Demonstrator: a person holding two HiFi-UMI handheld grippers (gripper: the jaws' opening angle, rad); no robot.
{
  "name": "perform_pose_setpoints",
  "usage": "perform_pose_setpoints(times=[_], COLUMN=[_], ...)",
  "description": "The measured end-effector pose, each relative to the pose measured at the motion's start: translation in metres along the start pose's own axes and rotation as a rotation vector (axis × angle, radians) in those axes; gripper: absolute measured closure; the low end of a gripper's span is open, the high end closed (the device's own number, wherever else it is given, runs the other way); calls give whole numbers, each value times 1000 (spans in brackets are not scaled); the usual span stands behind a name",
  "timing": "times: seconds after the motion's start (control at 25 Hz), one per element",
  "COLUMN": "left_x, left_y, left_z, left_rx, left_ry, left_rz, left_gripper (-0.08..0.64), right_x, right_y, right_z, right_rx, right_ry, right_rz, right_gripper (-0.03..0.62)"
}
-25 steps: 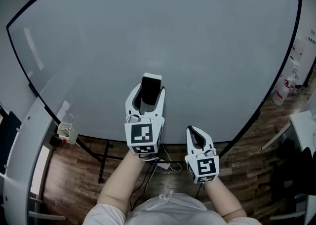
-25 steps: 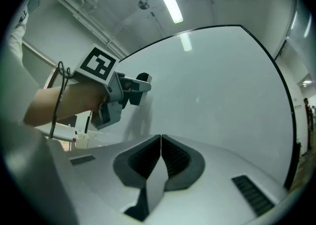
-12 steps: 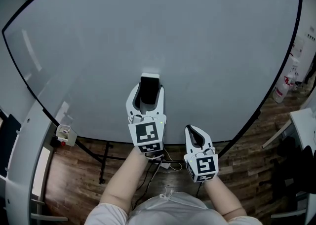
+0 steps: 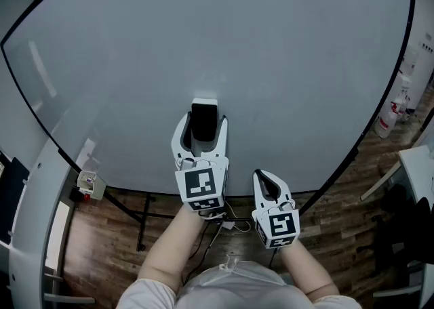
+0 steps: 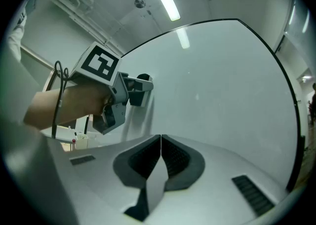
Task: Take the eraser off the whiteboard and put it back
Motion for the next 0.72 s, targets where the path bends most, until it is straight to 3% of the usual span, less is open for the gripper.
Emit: perform_pose_setpoints(times=[0.28, 0.44, 0.52, 0.6, 0.72], left_x=[-9, 9, 24, 38, 56], left_y=[28, 57, 74, 90, 108], left_z=[0, 2, 1, -1, -6], left_rx=[-4, 6, 12, 18, 15], left_ry=[9, 29, 37, 39, 56], left_rz=[-17, 31, 67, 97, 158], left_gripper=[259, 264, 311, 412, 485], right_x=[-2, -2, 0, 4, 12], right_y=[3, 6, 8, 11, 16], right_z=[1, 4, 6, 10, 15], right_rx=[5, 6, 7, 6, 6], right_ry=[-5, -18, -23, -29, -41], right_rz=[-6, -6, -1, 4, 14], right_gripper=[566, 566, 566, 566, 566])
Point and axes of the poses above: the fingertips, and each gripper's own axes: y backward along the fingers, z to its left, x out of its underside, the point moved 8 cm from there along y, backward along the fingers, and after that the axes turned 10 degrees about y, right-handed, at the moved point
